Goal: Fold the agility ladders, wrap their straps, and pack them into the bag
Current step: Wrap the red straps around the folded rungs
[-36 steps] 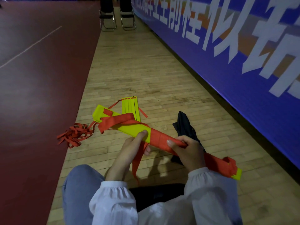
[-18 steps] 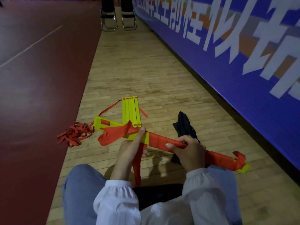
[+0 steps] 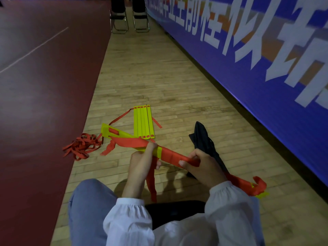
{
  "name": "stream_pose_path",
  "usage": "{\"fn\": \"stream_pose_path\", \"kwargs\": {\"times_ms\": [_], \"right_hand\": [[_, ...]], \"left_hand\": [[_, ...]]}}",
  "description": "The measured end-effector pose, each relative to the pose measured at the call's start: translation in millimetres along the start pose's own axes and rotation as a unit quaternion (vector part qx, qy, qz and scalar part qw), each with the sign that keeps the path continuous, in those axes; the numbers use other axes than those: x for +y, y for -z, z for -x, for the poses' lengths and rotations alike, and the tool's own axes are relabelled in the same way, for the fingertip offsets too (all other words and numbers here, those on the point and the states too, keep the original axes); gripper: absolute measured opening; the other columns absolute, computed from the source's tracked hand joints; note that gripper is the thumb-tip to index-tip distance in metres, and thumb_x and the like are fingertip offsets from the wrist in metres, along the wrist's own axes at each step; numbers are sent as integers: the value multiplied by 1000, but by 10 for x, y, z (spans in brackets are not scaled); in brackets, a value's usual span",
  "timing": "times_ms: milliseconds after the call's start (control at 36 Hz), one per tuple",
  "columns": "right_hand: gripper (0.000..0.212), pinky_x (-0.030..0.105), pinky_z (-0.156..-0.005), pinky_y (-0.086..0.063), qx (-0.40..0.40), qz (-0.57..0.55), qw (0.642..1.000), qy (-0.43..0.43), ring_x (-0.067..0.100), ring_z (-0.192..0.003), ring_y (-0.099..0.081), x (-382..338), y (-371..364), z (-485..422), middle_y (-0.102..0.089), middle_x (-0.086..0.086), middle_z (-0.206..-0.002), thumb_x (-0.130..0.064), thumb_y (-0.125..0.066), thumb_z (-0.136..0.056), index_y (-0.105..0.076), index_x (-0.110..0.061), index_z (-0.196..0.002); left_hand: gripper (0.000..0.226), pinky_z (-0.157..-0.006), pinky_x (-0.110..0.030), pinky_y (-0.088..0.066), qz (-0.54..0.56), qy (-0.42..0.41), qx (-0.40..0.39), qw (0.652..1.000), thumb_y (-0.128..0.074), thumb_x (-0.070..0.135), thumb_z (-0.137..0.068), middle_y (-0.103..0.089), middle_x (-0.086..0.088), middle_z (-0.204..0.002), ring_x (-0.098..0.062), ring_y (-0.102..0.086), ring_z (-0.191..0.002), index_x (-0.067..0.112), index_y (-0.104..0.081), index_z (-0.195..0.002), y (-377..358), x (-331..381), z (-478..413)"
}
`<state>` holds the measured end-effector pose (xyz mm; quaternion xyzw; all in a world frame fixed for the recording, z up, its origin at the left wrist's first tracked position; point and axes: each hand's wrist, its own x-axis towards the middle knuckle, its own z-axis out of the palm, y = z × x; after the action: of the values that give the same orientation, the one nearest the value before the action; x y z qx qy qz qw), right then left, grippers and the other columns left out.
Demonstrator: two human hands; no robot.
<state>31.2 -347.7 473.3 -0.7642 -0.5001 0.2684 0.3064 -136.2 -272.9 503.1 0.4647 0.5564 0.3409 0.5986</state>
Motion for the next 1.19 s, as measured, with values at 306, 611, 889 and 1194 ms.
{"fn": "stream_pose_path", "kwargs": {"times_ms": [306,611,889,1194], "right_hand": [[49,34,-81,-47,-107,-10,994,-36,22,-85,-65,28,82,27,-68,6,-87,-58,-39,-95,-68,-19,-94],[39,31,-80,-46,-57,-72,995,-26,15,-89,-62,27,-17,-2,-67,0,-93,-53,-51,-92,-67,-21,-105],[28,20,-70,-42,-10,-59,998,-4,11,-89,-58,67,-3,-30,-59,-2,-101,-47,-65,-85,-60,-26,-103],[40,33,-85,-51,48,-32,998,5,11,-94,-58,31,-101,-41,-54,-13,-97,-45,-80,-71,-65,-28,-105]], "left_hand": [[37,-59,-27,-45,-33,-24,-44,998,-55,35,-89,-68,-14,-61,-19,-60,-54,5,-67,-70,-14,0,2],[63,-54,-24,-50,-14,4,-112,994,-39,59,-92,-70,-20,-69,-24,-64,-56,3,-69,-88,-6,15,-61],[51,-54,-23,-47,-12,-30,-75,997,-57,49,-89,-61,-14,-58,-16,-55,-48,5,-64,-63,20,-11,-63],[43,-40,-17,-33,-6,-77,-23,997,-60,16,-93,-49,-2,-41,-9,-40,-34,8,-52,-51,16,-104,-154]]}}
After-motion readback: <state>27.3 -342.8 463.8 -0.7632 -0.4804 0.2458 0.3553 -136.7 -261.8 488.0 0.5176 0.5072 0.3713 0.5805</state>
